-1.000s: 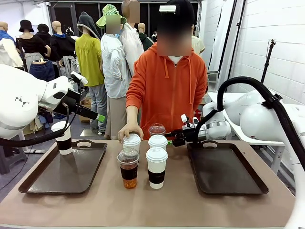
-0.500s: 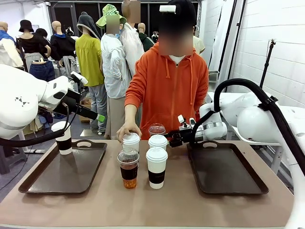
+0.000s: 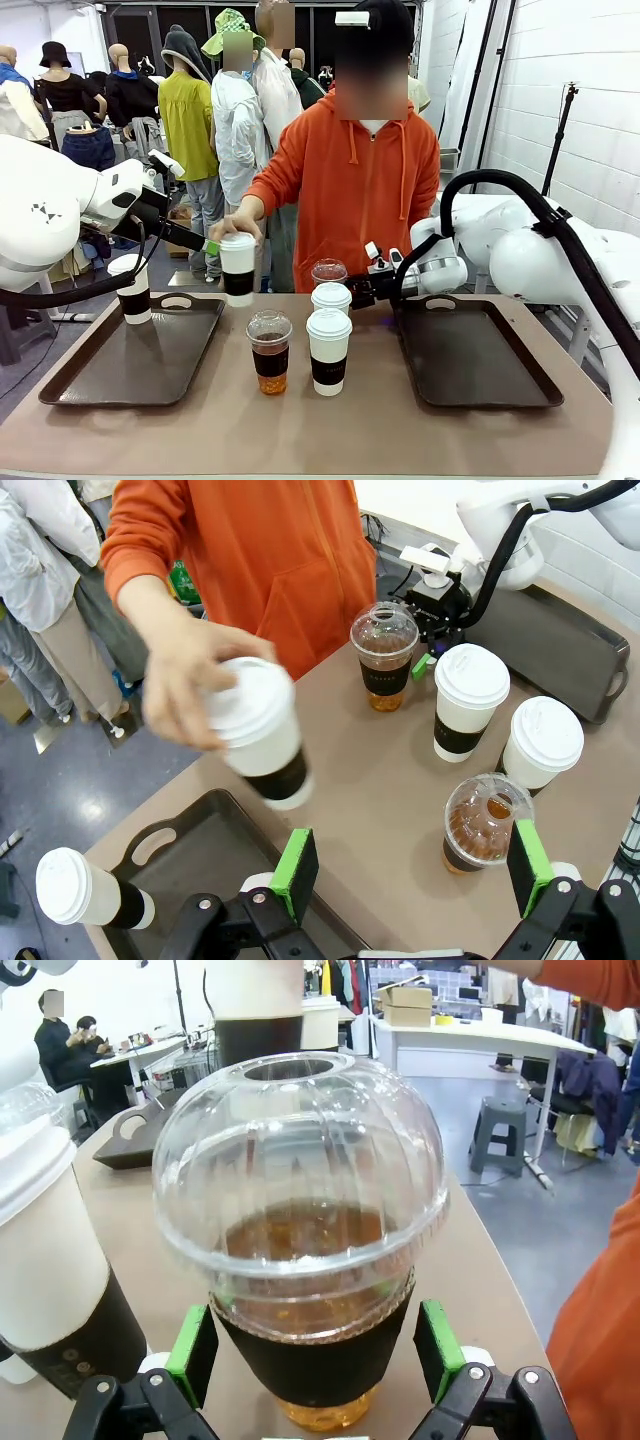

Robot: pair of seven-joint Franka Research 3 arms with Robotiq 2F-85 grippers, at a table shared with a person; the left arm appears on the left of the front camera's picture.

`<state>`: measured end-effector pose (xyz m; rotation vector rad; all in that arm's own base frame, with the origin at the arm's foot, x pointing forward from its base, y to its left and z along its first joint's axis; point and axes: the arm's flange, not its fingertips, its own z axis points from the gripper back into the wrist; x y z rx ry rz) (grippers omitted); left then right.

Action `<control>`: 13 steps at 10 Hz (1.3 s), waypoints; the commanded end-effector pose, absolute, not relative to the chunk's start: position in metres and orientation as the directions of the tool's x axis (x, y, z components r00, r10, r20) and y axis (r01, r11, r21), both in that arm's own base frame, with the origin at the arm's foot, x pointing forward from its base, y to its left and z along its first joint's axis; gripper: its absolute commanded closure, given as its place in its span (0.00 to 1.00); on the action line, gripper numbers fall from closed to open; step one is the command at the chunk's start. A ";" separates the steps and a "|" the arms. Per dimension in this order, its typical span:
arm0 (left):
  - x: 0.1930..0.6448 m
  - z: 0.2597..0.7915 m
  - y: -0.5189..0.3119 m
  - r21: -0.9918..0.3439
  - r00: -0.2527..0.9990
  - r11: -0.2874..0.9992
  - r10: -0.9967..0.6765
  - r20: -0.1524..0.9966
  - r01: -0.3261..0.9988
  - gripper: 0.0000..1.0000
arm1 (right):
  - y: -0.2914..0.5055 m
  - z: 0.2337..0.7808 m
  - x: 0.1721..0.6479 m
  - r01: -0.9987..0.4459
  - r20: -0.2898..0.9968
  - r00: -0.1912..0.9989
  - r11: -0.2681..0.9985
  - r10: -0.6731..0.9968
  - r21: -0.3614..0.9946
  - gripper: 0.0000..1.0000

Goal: Distribute the coffee onto the tray.
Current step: Pick up one iced Americano and place it on the right Handle tray.

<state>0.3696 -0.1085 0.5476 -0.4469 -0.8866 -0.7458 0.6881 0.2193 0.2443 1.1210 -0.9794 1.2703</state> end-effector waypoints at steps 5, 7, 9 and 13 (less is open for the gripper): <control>0.370 0.547 -0.107 -0.054 0.415 0.669 -0.393 0.821 0.742 0.00 | 0.240 0.241 0.702 -0.986 0.969 0.128 -0.073 0.212 0.147 0.00; 0.370 0.547 -0.107 -0.054 0.415 0.669 -0.393 0.821 0.742 0.00 | 0.237 0.239 0.702 -0.988 0.973 0.124 -0.061 0.196 0.139 0.38; 0.370 0.547 -0.107 -0.054 0.415 0.669 -0.393 0.821 0.742 0.00 | 0.236 0.240 0.699 -0.986 0.968 0.147 -0.048 0.202 0.160 0.38; 0.370 0.547 -0.107 -0.054 0.415 0.669 -0.393 0.821 0.742 0.00 | 0.228 0.255 0.695 -0.985 0.973 0.149 -0.056 0.178 0.161 0.38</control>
